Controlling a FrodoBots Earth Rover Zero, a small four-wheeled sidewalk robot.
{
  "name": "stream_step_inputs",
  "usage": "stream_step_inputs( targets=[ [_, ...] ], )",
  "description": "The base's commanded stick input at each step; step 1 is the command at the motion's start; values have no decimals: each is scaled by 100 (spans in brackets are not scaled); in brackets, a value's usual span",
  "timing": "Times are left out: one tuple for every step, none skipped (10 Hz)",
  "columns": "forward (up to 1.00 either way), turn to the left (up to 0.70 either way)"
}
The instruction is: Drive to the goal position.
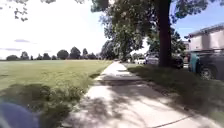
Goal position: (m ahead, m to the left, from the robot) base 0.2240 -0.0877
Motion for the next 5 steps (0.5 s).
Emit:
stream_step_inputs(
  targets=[
    [0, 0],
    [0, 0],
    [0, 0],
    [0, 0],
    [2, 0]
  ],
)
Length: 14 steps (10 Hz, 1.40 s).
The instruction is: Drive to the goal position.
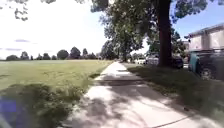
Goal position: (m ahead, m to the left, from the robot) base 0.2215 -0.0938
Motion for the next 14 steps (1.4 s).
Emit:
stream_step_inputs(
  targets=[
    [29, 0],
    [70, 0],
    [70, 0],
    [70, 0],
    [70, 0],
    [70, 0],
    [70, 0],
    [70, 0],
    [70, 0],
    [70, 0],
    [70, 0],
    [70, 0],
    [70, 0],
    [70, 0]
  ],
)
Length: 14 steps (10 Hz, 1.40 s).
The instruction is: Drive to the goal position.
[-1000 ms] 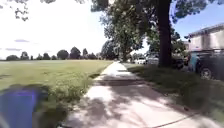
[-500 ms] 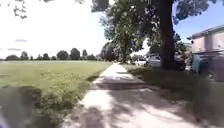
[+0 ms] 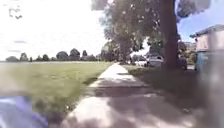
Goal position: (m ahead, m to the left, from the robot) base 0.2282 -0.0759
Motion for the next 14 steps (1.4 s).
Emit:
stream_step_inputs(
  targets=[
    [70, 0],
    [70, 0],
    [70, 0],
    [70, 0],
    [70, 0],
    [70, 0],
    [70, 0],
    [70, 0],
    [70, 0],
    [70, 0],
    [70, 0],
    [70, 0],
    [70, 0],
    [70, 0]
  ],
)
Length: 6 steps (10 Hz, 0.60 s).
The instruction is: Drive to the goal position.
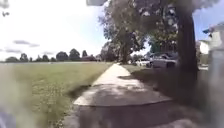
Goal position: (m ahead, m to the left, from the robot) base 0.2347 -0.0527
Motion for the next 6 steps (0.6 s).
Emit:
stream_step_inputs(
  targets=[
    [70, 0],
    [70, 0],
    [70, 0],
    [70, 0],
    [70, 0],
    [70, 0]
  ],
)
